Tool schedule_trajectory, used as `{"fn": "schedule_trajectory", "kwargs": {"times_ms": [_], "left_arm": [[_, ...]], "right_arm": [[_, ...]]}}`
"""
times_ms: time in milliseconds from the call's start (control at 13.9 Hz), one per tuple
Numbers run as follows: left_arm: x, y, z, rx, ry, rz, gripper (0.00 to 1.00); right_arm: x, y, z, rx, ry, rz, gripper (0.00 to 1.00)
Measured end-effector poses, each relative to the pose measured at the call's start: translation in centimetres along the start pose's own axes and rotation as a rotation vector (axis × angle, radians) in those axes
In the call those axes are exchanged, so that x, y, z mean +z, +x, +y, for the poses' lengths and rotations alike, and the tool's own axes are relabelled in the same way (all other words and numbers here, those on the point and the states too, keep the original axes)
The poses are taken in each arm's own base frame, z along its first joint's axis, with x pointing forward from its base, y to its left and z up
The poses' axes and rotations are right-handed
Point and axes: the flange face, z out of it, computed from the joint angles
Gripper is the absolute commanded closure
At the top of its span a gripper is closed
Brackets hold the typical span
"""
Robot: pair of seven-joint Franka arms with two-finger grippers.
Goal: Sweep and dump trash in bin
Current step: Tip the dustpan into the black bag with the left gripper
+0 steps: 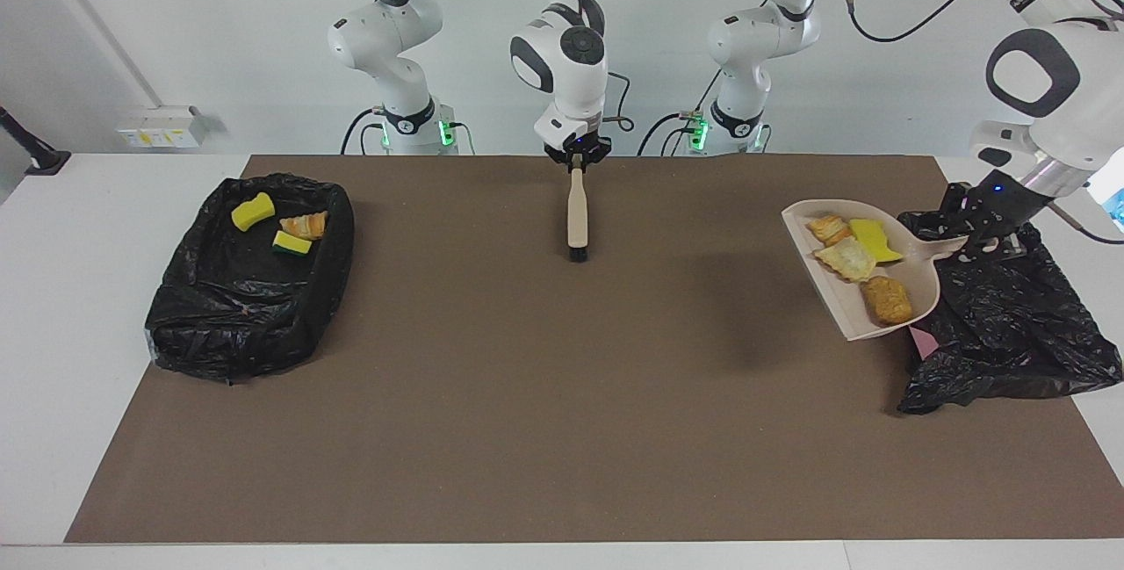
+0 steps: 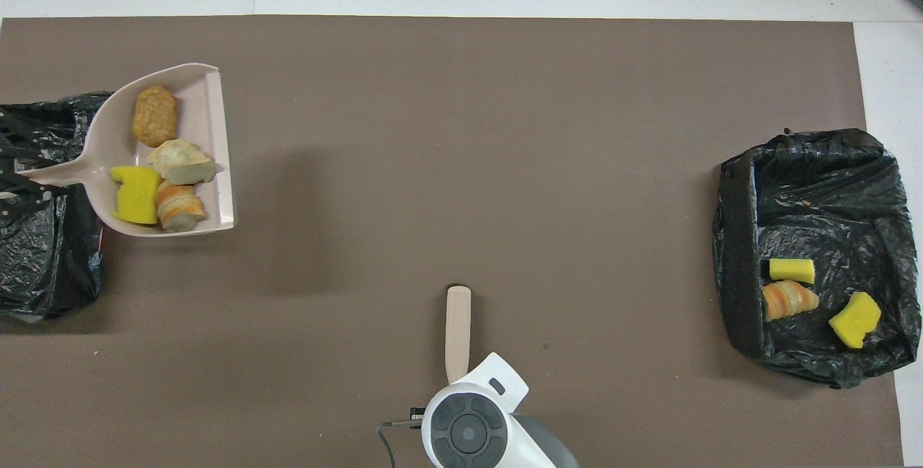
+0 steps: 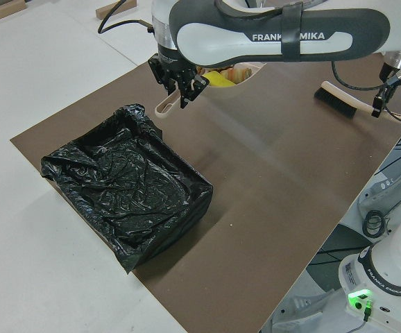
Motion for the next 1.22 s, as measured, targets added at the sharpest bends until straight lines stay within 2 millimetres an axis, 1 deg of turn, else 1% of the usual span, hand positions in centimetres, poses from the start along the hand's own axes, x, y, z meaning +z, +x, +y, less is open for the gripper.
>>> {"fn": "schedule_trajectory", "kwargs": {"times_ms": [287, 359, 431, 503, 574, 646, 790, 933, 1077, 1221], "left_arm": [[-2.3, -7.9, 0.6, 0.063, 0.009, -0.083, 1.00], [-2.7, -9.5, 0.6, 0.080, 0.009, -0.113, 1.00], [-3.1, -10.7, 0.6, 0.093, 0.010, -0.155, 1.00], [-3.5, -11.5, 0.3, 0.103, 0.017, -0.198, 1.00], [-3.7, -12.0, 0.0, 0.112, 0.034, -0.240, 1.00], [-4.0, -12.4, -0.4, 0.124, 0.056, -0.284, 1.00], [-4.4, -13.1, -1.2, 0.151, 0.100, -0.370, 1.00], [-3.8, -14.4, -1.7, 0.179, 0.122, -0.449, 1.00], [-2.7, -14.9, -2.2, 0.222, 0.135, -0.532, 1.00], [-1.3, -14.9, -2.3, 0.239, 0.150, -0.600, 1.00]], "right_arm": [[0.2, -0.5, -0.2, 0.018, -0.023, 0.012, 1.00], [0.2, -0.5, -0.2, 0.018, -0.023, 0.013, 0.95], [0.2, -0.5, -0.2, 0.018, -0.023, 0.013, 0.73], [0.2, -0.5, -0.2, 0.018, -0.024, 0.013, 0.52], [0.3, -0.4, -0.2, 0.019, -0.025, 0.012, 0.17], [0.4, -0.3, -0.2, 0.020, -0.025, 0.011, 0.00], [0.0, 0.0, -0.6, 0.015, -0.019, 0.017, 0.00], [-1.1, 1.0, -1.2, 0.019, 0.001, 0.032, 0.00], [-2.9, 2.9, -1.1, 0.045, 0.035, 0.054, 0.00], [-5.7, 5.8, 0.0, 0.085, 0.080, 0.089, 0.00]]}}
